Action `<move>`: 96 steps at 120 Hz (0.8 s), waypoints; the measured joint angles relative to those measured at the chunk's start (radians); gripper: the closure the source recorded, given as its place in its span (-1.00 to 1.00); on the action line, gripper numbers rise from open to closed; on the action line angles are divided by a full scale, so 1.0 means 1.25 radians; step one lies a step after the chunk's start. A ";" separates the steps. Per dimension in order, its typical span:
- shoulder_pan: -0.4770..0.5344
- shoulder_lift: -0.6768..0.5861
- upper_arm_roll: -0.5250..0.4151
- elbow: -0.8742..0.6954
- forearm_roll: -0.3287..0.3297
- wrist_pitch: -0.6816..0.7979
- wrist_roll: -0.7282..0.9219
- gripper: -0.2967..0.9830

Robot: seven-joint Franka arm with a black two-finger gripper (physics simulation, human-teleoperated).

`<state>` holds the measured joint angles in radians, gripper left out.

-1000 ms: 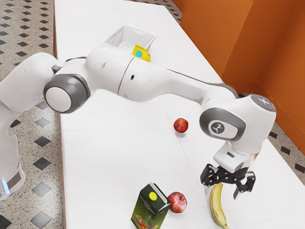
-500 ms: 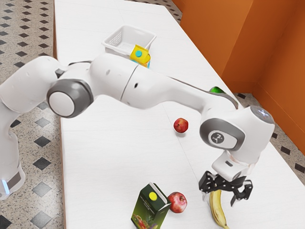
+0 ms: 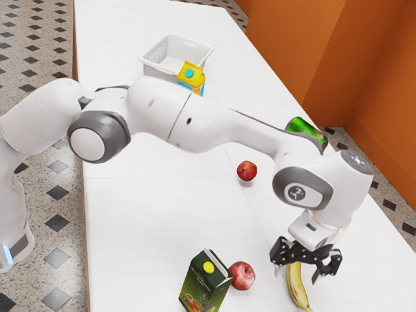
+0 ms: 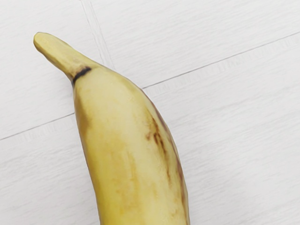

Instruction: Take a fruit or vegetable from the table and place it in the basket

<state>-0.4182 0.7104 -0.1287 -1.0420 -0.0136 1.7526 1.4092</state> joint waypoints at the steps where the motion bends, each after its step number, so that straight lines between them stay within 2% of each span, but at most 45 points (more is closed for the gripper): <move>1: 0.000 0.000 0.000 0.000 0.000 0.000 0.000 -0.52; 18: -0.001 0.002 0.001 0.000 -0.001 0.000 0.001 -0.46; 52: 0.000 0.008 0.000 0.000 -0.001 0.002 0.001 -0.21; 96: 0.002 0.014 0.000 0.000 -0.001 0.032 -0.005 0.26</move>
<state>-0.4154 0.7279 -0.1289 -1.0419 -0.0146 1.7920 1.4027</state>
